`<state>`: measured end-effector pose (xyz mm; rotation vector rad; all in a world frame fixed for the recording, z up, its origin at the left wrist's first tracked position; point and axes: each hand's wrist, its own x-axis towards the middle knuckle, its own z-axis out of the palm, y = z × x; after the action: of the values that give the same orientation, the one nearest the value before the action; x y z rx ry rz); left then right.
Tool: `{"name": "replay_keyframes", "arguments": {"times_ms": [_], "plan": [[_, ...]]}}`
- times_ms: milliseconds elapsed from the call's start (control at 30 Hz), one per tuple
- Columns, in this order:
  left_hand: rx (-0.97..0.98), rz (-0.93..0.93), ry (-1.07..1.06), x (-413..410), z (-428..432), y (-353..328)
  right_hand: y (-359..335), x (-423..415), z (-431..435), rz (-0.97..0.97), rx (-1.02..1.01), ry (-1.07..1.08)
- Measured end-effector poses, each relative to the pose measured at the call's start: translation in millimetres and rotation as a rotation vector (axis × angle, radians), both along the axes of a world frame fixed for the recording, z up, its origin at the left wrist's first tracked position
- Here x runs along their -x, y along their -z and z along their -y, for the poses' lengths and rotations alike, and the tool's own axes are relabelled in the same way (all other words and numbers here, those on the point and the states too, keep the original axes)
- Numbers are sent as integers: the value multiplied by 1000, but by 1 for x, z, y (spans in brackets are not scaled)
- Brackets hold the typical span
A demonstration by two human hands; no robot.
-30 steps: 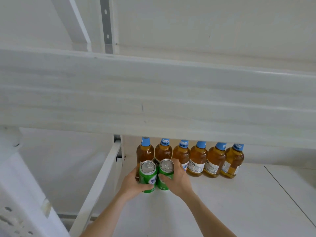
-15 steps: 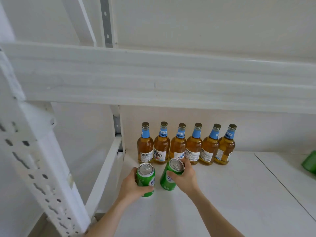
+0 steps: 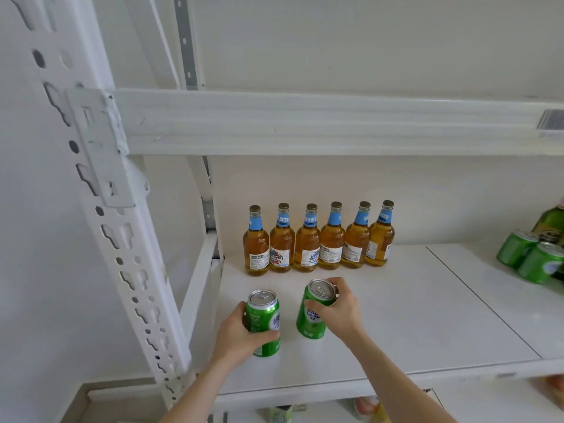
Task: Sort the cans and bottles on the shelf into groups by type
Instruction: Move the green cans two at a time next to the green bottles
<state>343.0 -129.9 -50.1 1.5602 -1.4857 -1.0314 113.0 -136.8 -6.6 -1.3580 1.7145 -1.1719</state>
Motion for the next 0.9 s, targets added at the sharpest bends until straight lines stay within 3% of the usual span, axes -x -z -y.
{"name": "replay_keyframes", "arguments": {"times_ms": [433, 900], "plan": [[16, 50, 74, 70, -55, -15, 1, 65, -76, -43, 32, 68], [27, 41, 106, 218, -119, -27, -12, 216, -137, -71, 52, 27]]}}
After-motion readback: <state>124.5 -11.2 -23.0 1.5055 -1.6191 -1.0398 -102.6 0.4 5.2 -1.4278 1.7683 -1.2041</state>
